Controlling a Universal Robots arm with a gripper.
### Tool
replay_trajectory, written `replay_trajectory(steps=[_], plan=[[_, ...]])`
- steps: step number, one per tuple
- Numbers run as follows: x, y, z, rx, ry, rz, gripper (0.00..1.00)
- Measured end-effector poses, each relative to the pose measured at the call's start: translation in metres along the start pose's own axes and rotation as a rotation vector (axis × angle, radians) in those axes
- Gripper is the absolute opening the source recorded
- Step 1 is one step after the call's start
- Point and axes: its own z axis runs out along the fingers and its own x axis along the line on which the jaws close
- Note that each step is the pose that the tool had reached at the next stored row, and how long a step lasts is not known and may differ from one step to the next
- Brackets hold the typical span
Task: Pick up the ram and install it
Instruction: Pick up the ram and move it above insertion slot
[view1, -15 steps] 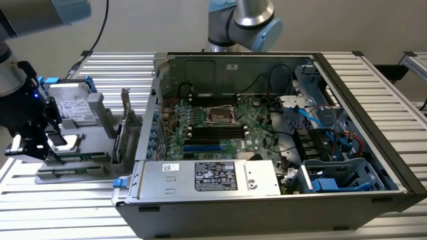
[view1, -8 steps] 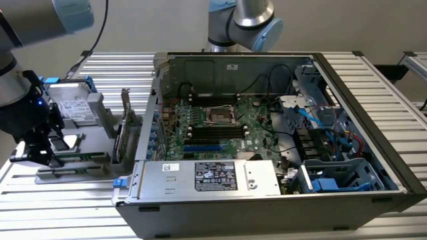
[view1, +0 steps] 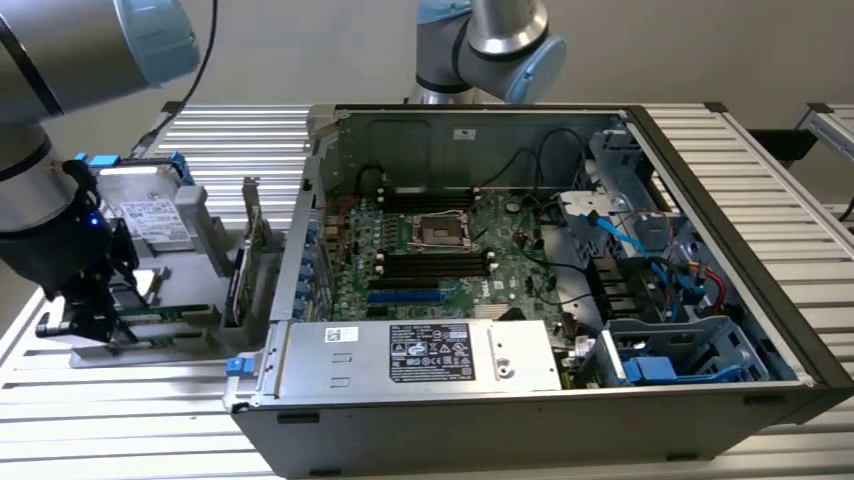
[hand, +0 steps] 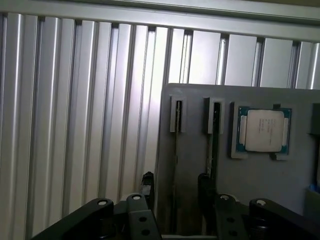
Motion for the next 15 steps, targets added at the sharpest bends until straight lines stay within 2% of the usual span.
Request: replay_trajectory(steps=[15], plan=[[0.004, -0.0104, 0.0260, -0.0001, 0.0000, 0.000, 0.48]])
